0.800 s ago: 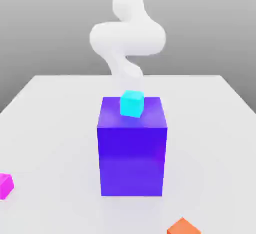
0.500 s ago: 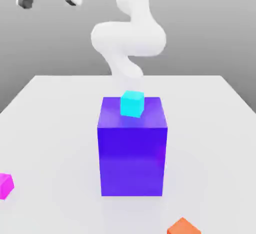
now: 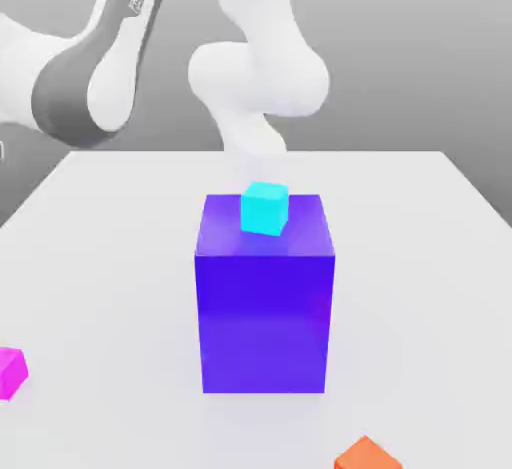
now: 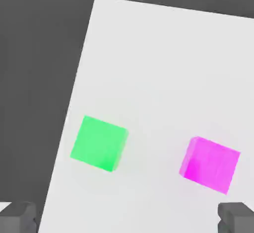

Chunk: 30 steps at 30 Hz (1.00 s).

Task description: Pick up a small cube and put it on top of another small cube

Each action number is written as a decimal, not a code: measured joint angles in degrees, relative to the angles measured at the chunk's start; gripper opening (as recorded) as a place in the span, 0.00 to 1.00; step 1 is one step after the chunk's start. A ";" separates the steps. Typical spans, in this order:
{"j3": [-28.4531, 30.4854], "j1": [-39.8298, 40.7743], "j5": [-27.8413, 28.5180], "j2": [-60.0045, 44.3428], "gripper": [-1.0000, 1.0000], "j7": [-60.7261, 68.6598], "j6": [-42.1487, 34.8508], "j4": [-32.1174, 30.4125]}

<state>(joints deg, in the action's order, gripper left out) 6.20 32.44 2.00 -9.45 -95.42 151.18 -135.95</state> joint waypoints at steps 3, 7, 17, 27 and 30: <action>0.62 2.69 -4.85 -6.07 0.50 -1.94 2.18 -0.47; -0.78 4.93 -8.15 -14.35 0.50 -1.43 7.77 0.71; -1.21 5.34 -8.59 -16.30 0.00 -1.23 9.36 1.09; -0.93 0.80 -5.27 -11.66 0.00 -6.59 -5.64 11.52; -1.81 -0.78 -4.81 -13.48 0.00 -8.39 -9.88 17.60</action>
<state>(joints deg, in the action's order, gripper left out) 4.39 31.66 -2.81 -22.93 -103.81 141.30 -118.35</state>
